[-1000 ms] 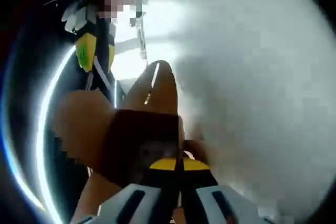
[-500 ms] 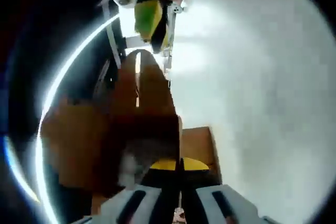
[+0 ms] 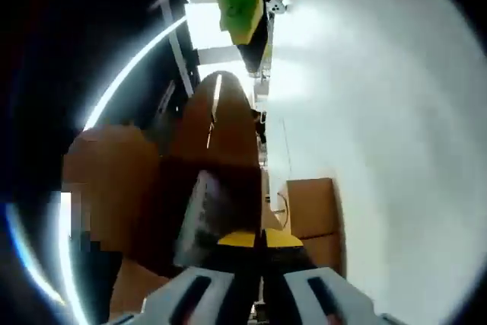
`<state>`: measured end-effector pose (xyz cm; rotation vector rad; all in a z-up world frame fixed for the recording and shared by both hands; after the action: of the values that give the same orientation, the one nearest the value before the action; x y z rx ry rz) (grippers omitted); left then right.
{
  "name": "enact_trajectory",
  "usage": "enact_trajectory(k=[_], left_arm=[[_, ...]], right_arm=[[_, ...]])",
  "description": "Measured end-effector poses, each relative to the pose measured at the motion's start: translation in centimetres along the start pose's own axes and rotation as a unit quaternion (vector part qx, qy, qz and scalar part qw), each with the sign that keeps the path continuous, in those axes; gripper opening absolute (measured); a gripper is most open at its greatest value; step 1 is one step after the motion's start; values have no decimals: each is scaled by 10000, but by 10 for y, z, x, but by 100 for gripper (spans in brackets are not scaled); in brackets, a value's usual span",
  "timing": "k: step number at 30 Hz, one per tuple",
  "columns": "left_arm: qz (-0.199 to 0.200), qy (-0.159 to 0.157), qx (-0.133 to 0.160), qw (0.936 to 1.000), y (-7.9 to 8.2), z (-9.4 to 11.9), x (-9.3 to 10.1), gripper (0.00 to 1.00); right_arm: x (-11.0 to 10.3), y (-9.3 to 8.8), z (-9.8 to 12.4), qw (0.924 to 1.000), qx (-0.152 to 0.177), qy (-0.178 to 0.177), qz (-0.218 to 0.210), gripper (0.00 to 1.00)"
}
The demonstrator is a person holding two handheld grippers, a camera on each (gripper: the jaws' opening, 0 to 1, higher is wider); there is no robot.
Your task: Pick up one paper box from the group, open the paper box, and remove the item inside
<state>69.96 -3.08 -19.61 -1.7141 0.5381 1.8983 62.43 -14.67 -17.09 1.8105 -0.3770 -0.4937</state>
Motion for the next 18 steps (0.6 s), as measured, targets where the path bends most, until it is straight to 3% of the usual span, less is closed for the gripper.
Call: enact_trajectory(k=[1, 2, 3, 4, 5, 7, 12, 16, 18], left_arm=[[-208, 82, -43, 9997, 1, 4, -5, 3], [-174, 395, 84, 9990, 8, 8, -18, 3], [249, 476, 235, 9983, 13, 11, -22, 3], [699, 372, 332, 9963, 17, 10, -20, 3], [790, 322, 310, 9959, 17, 10, -20, 3], [580, -15, 141, 9982, 14, 8, -13, 3], [725, -167, 18, 9972, 7, 5, -5, 3], [1077, -258, 98, 9938, 13, 8, -4, 3], [1200, -348, 161, 9920, 17, 10, -1, 3]], right_arm=[[-1, 2, -3, 10000, 13, 19, 21, 21], [-2, 4, -5, 10000, 33, 36, 47, 21], [-3, 6, -6, 9999, 64, 53, 75, 21], [-4, 8, -8, 9999, 79, 77, 114, 21], [-5, 10, -9, 9998, 76, 98, 158, 21], [-5, 17, -14, 9969, 29, 109, 773, 21], [-16, 30, -27, 9798, -172, 209, 1982, 22], [-25, 31, -36, 9667, -245, 270, 2531, 21], [-25, 28, -39, 9543, -395, 221, 2955, 21]])
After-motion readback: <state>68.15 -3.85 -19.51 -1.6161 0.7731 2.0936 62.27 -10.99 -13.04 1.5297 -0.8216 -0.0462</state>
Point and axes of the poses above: the point that each gripper's makers call its tool centre point, and the gripper's own axes: z roughly backward along the fingers, x roughly to its right, y roughly out of its top, the point moved 2 cm from there along z, roughly backward along the fingers, and after that the axes turned 12 degrees about x, right-handed, at the moved point
